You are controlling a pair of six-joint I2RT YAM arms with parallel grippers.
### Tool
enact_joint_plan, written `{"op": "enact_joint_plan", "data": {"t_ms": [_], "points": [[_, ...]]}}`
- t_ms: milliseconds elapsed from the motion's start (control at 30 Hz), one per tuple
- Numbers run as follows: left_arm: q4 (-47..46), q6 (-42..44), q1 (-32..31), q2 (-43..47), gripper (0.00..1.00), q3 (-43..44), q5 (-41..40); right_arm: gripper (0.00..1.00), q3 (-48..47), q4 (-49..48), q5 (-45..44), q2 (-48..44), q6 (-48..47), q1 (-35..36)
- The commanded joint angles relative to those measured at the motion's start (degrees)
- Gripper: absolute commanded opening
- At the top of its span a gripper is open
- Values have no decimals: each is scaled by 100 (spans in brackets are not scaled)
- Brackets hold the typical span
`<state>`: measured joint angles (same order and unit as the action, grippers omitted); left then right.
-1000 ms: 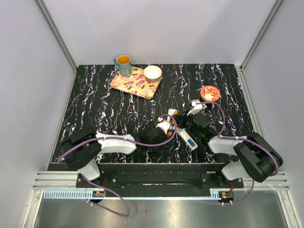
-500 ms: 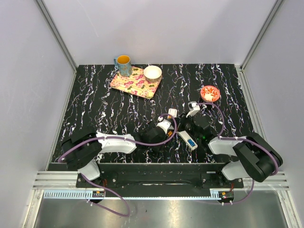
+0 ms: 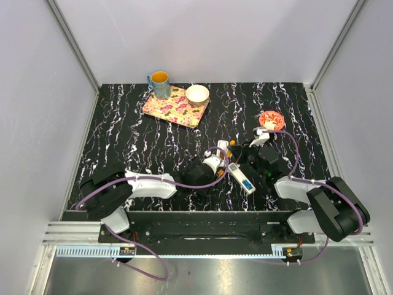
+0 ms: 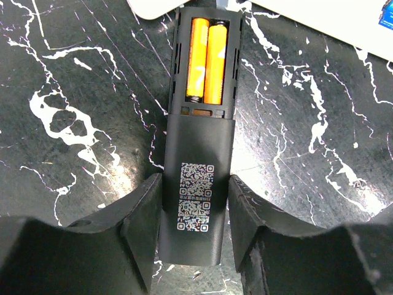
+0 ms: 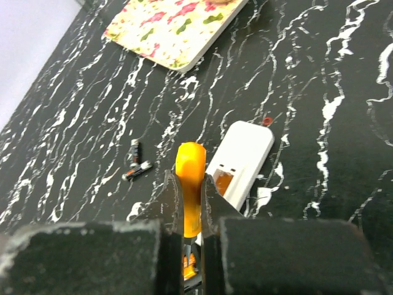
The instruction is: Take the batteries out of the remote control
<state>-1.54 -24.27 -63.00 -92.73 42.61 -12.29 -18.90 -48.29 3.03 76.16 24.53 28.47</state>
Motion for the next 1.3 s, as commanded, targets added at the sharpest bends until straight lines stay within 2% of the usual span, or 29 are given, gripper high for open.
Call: {"op": "enact_joint_plan", "data": {"t_ms": [0,867,1067,1267], "points": [[708,-210,-10,-413,14,-350,614,0,-220,-93,-189,92,-326,-192],[717,-209,-1,-501,13,-306,614,0,-62,-497,391,558,60,-219],[725,-210,-10,-501,13,-306,614,0,-79,-488,330,769,140,-219],[725,-209,-10,-501,12,-315,605,0,-35,-427,198,541,78,-219]]}}
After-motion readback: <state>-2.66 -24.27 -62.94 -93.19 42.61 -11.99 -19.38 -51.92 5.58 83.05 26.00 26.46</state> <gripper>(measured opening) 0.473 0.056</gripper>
